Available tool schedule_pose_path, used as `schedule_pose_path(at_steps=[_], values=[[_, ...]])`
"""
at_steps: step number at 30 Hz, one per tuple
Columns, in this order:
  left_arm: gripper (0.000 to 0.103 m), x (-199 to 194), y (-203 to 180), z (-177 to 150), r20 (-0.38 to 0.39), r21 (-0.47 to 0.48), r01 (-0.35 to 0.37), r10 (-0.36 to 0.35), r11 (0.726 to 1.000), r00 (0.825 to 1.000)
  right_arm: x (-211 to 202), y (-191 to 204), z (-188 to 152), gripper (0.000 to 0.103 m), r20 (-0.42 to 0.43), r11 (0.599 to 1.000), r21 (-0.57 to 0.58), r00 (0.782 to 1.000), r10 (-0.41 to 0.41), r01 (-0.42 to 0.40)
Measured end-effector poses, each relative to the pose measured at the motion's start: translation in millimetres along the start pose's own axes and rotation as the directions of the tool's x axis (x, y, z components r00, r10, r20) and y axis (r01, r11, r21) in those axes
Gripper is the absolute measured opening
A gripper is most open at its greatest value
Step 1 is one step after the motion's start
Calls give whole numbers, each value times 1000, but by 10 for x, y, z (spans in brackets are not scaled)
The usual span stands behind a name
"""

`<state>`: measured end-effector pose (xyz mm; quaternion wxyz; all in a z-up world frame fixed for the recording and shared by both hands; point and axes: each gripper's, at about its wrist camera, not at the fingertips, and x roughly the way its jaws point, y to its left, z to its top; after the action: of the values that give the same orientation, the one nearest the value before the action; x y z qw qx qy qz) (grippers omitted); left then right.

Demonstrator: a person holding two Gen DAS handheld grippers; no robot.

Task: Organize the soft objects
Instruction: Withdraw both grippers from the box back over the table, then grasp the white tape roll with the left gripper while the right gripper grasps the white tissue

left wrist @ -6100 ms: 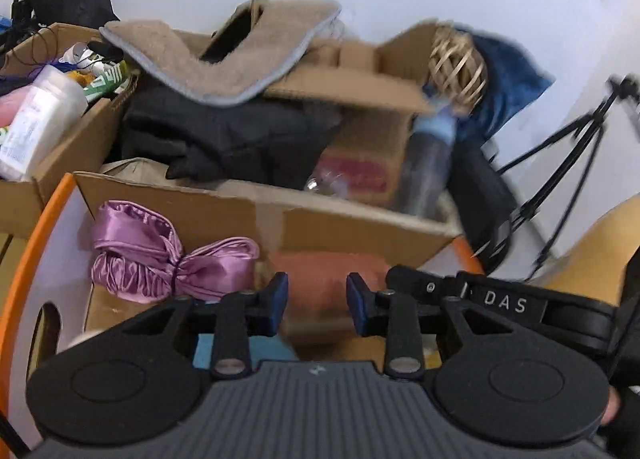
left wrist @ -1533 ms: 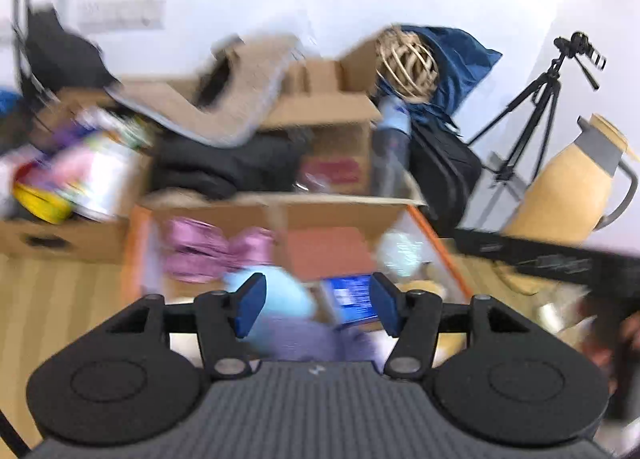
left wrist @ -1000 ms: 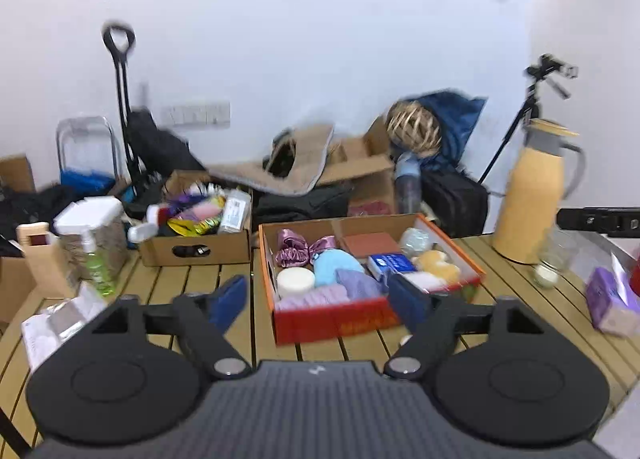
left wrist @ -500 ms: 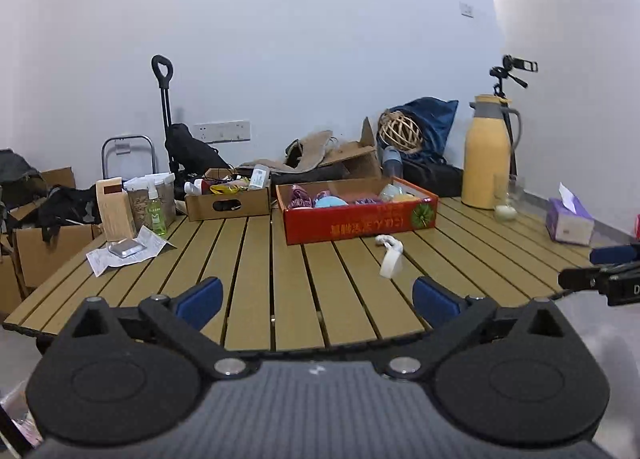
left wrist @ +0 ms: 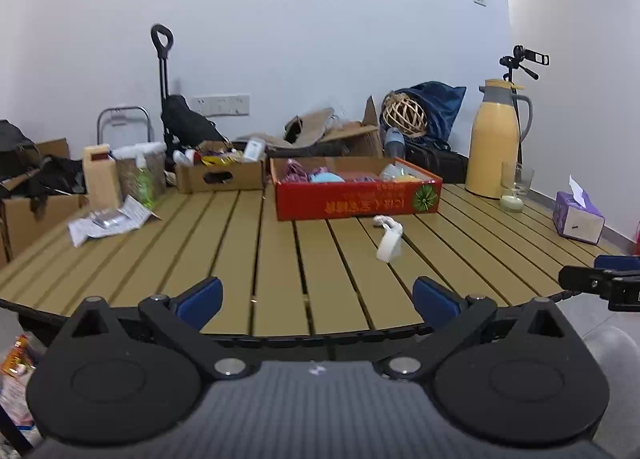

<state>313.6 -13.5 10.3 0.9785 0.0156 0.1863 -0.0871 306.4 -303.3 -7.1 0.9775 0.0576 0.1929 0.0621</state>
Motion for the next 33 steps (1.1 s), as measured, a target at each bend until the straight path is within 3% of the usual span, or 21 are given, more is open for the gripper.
schedule_pose_path(at_steps=[5, 7, 9, 11, 16, 17, 18, 20, 23, 25, 27, 31, 33], values=[[101, 563, -130, 13, -57, 21, 38, -37, 999, 998, 401, -154, 0, 82, -40, 999, 40, 999, -17, 19], [93, 823, -203, 91, -63, 42, 65, -62, 997, 996, 538, -200, 32, 77, -40, 999, 42, 999, -26, 27], [75, 1130, -323, 174, -80, 73, 95, -89, 993, 993, 684, -253, 85, 74, -33, 998, 49, 999, -26, 27], [66, 1426, -445, 249, -99, 99, 128, -118, 987, 988, 848, -325, 129, 70, -36, 998, 48, 999, -36, 38], [60, 2213, -751, 398, -141, 181, 188, -164, 965, 976, 1240, -511, 281, 59, -74, 997, 53, 996, -54, 58], [56, 2321, -793, 389, -144, 194, 190, -163, 962, 976, 1302, -522, 329, 59, -71, 997, 43, 996, -56, 59], [43, 2436, -815, 372, -163, 197, 201, -170, 960, 972, 1368, -522, 380, 59, -66, 998, 30, 996, -56, 58], [23, 2607, -775, 325, -229, 160, 253, -213, 954, 950, 1542, -493, 492, 59, -65, 999, -8, 997, -48, 47], [19, 2589, -625, 331, -186, 102, 223, -201, 969, 962, 1931, -383, 683, 59, -83, 997, -79, 996, -16, 9], [19, 2530, -499, 362, -147, 57, 217, -206, 975, 967, 2293, -276, 838, 59, -123, 992, -110, 991, 44, -58], [19, 2512, -350, 383, -124, 22, 167, -163, 986, 979, 2658, -143, 930, 56, -175, 986, -123, 981, 88, -111], [19, 2597, 30, 452, -155, -114, 88, -105, 990, 982, 3308, 119, 959, 51, -240, 974, -186, 967, 81, -128], [19, 2597, 157, 468, -155, -118, 45, -63, 992, 986, 3434, 139, 939, 51, -252, 975, -171, 963, 94, -140]])
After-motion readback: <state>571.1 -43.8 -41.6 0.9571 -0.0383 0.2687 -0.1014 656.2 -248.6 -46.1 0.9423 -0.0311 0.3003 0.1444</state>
